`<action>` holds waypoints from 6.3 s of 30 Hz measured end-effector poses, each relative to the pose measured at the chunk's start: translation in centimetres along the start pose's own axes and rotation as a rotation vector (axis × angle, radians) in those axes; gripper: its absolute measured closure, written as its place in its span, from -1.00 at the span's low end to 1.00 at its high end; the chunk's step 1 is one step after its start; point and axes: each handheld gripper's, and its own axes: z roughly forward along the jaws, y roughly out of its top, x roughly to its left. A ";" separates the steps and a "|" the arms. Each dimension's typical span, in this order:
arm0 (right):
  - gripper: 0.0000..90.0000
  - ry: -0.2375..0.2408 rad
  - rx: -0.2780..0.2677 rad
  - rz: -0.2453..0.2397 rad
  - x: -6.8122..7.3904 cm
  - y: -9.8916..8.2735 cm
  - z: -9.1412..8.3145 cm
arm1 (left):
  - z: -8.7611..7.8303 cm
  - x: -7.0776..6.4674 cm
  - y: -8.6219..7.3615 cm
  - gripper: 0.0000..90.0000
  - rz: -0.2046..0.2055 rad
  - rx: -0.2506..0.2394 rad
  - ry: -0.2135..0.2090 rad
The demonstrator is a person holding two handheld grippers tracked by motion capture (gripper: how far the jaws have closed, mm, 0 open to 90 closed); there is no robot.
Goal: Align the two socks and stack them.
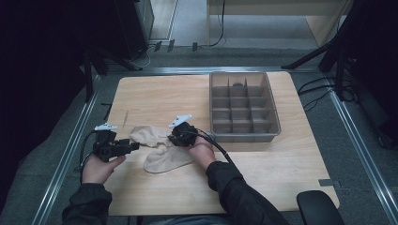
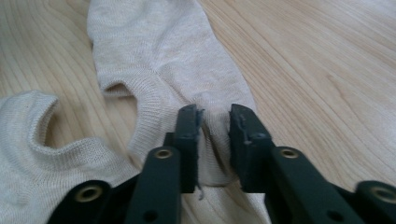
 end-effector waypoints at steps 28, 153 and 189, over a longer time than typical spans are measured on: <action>0.93 0.042 0.022 0.034 -1.1 4.8 -6.1 | -0.1 0.4 -0.1 -0.02 -0.015 -0.005 0.003; 0.43 0.025 0.065 0.054 -0.7 0.0 -1.1 | 6.5 0.1 -0.2 0.23 0.149 0.056 0.016; 0.93 -0.038 0.017 0.043 0.3 -0.5 -0.7 | 6.9 -0.6 0.1 0.82 0.190 0.066 0.149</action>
